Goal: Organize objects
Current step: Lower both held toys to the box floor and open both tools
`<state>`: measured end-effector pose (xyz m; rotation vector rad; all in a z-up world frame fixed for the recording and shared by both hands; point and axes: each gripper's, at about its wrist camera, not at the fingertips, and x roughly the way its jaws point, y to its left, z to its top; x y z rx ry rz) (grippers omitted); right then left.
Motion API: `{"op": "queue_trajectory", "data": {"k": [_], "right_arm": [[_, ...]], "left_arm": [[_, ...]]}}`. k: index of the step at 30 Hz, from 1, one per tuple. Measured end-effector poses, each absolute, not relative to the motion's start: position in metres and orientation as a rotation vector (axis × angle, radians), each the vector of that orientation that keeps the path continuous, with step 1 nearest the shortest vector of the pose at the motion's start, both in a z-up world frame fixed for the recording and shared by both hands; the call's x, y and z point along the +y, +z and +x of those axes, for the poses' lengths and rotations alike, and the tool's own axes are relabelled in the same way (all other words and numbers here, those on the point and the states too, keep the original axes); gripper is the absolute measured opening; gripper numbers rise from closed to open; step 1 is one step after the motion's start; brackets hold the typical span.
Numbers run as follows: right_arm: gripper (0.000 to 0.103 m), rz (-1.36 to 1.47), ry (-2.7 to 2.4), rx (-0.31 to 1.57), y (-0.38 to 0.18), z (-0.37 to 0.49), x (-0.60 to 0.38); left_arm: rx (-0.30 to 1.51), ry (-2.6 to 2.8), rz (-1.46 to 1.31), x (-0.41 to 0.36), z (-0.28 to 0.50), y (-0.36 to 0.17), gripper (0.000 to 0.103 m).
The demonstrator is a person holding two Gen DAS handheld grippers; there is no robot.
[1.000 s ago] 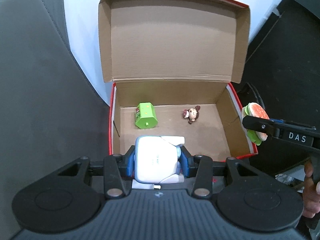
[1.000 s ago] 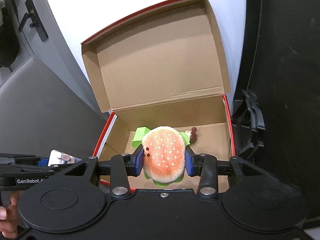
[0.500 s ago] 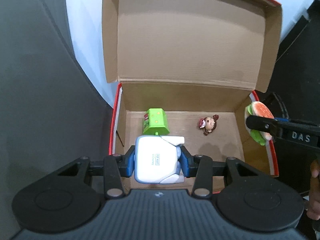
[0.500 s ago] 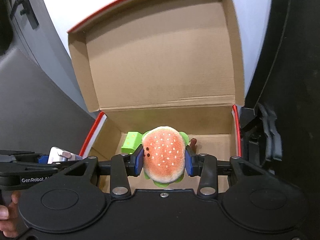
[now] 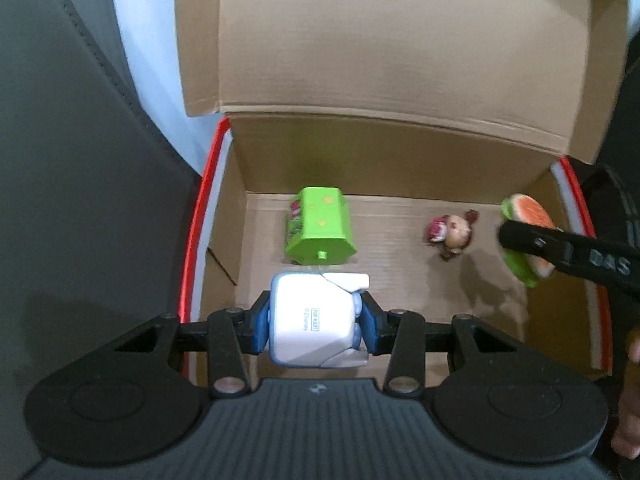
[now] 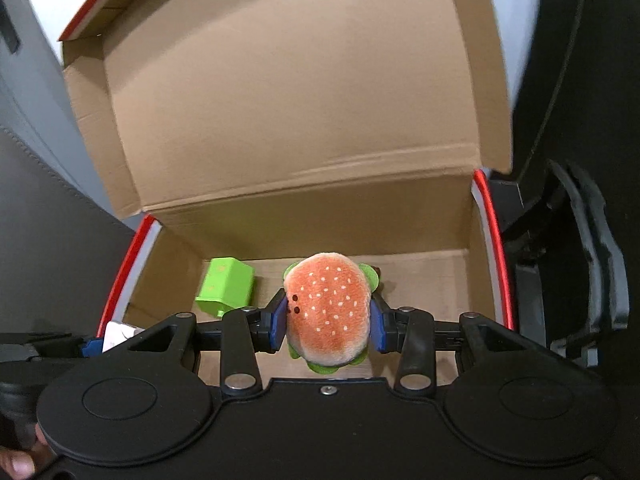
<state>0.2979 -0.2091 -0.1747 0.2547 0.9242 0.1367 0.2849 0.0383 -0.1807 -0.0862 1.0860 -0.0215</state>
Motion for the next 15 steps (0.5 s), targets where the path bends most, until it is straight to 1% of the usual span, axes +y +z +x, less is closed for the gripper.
{"op": "queue_trajectory", "data": {"k": [2, 4, 9, 12, 15], "right_arm": [[0.04, 0.256, 0.124, 0.921, -0.182, 0.296, -0.211], [0.04, 0.247, 0.115, 0.931, -0.19, 0.293, -0.212], [0.04, 0.236, 0.063, 0.957, -0.205, 0.297, -0.217], [0.04, 0.206, 0.052, 0.954, -0.211, 0.298, -0.214], [0.04, 0.182, 0.043, 0.948, -0.213, 0.297, -0.211]], "left_arm": [[1.134, 0.011, -0.052, 0.041, 0.295, -0.191, 0.043], [1.159, 0.001, -0.079, 0.045, 0.301, -0.199, 0.043], [1.127, -0.008, 0.017, 0.031, 0.306, -0.205, 0.043], [1.146, -0.061, -0.016, 0.024, 0.311, -0.211, 0.042], [1.126, -0.084, 0.023, 0.013, 0.307, -0.211, 0.042]]}}
